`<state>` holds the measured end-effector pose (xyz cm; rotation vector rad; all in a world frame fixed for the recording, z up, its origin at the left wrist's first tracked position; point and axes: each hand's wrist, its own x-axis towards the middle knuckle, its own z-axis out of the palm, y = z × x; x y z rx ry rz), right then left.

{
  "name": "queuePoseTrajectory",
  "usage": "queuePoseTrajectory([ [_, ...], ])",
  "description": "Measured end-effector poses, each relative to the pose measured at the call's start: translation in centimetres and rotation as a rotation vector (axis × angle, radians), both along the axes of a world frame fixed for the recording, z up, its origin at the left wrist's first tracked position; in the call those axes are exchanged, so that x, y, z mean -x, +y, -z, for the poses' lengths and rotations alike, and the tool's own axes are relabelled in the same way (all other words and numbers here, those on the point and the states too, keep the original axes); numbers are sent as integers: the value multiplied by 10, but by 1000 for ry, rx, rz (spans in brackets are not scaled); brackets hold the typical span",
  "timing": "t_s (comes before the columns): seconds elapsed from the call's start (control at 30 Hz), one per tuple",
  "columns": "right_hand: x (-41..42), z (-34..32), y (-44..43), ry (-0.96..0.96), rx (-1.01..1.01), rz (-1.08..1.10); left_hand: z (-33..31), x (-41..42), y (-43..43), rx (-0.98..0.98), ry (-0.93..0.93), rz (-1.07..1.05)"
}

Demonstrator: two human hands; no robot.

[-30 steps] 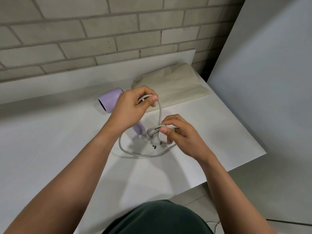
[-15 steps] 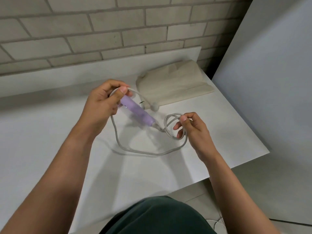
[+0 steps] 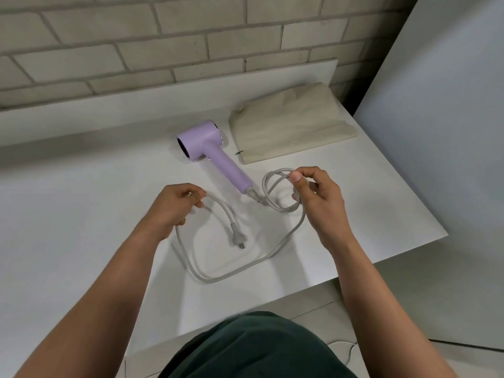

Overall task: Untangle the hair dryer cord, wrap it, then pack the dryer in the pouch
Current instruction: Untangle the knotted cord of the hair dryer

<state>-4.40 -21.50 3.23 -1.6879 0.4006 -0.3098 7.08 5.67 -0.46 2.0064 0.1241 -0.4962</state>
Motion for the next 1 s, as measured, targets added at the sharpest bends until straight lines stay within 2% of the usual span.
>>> queuePoseTrajectory([
  [0.07,-1,-4,1,0,-2,-34,11,1,4,-195,-123,78],
  [0.17,-1,-12,1,-8,-45,-69,15,4,7,-615,-292,275],
  [0.2,0,-15,1,-6,-53,-82,10,6,4,-640,-336,319],
  [0.23,0,-17,3,-3,-49,-98,4,6,-1,-575,-374,358],
  [0.37,-4,-21,14,-21,-10,-117,-41,24,-41,22,-442,536],
  [0.47,-6,-24,23,-70,15,-101,-54,32,-66,184,-503,617],
  [0.57,1,-27,28,-59,-44,-59,-55,27,-71,314,-514,512],
  [0.77,19,-16,14,194,-146,-103,-56,17,-64,358,-462,436],
  [0.9,22,-13,12,165,-192,-116,-61,14,-58,281,-520,463],
  [1.0,21,-18,15,77,-104,-13,-64,14,-58,253,-539,403],
])
